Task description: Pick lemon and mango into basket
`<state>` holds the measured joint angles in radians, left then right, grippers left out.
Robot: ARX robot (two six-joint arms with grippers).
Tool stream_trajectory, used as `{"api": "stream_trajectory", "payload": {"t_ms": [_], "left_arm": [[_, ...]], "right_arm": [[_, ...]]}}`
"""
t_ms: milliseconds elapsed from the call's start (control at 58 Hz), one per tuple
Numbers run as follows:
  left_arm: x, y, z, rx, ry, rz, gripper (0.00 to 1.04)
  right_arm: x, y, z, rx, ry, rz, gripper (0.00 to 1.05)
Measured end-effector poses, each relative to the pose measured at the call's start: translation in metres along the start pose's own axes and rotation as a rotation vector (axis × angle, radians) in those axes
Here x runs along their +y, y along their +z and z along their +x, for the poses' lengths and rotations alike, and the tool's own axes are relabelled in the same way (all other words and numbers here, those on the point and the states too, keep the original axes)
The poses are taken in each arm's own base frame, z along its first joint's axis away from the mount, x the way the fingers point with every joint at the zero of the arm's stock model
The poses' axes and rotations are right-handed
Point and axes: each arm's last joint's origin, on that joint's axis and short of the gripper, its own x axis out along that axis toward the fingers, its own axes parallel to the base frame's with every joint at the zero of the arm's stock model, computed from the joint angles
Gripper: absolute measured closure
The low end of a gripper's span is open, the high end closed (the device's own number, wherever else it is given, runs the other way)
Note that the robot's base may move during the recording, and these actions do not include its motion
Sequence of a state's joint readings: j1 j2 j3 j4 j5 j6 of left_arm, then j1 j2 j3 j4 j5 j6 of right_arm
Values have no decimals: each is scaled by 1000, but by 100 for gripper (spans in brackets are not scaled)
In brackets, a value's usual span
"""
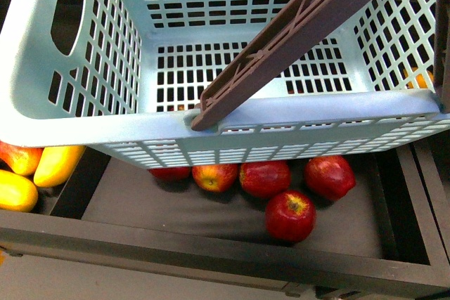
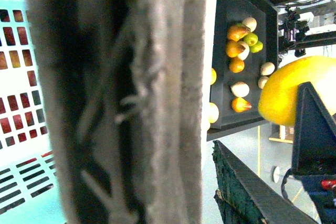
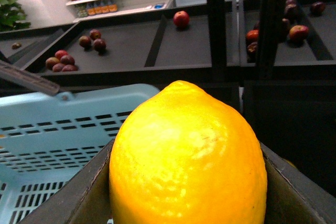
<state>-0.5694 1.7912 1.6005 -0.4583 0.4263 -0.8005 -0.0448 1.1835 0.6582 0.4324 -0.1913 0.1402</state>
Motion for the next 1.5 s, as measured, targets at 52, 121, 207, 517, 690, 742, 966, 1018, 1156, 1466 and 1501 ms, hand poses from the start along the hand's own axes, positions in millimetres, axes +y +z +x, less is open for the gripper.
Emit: {"api": "stream_trajectory", "payload": {"t_ms": [52,121,207,517,690,742,966,1018,1156,1466,1501], "left_arm": [[0,0,0,0,0,0,77],[0,0,0,0,0,0,77],[0,0,0,0,0,1,77],[0,0,0,0,0,0,77],[0,0,0,0,0,0,77],[0,0,0,0,0,0,77],[1,0,1,5,-1,-4,77],[1,0,1,2,3,-4,77],[1,0,1,-4,8,-1,78],[1,0,1,3,2,-2,78],[1,0,1,3,2,-2,78]], "right_arm": [[9,-6,2,9,14,-3,39],[21,-15,4,37,38,-10,39],[33,-27,6,74,66,-18,39],[50,-41,4,108,89,-55,39],[55,-46,5,122,98,-61,39],[57,-47,5,125,106,-65,28],[44,-37,-4,104,-8,-70,9],[36,-29,-10,83,-79,-67,9],[22,-18,-28,43,-221,-63,9],[10,-43,-61,-102,-136,-128,43],[10,-48,-64,-98,-137,-131,49]]}}
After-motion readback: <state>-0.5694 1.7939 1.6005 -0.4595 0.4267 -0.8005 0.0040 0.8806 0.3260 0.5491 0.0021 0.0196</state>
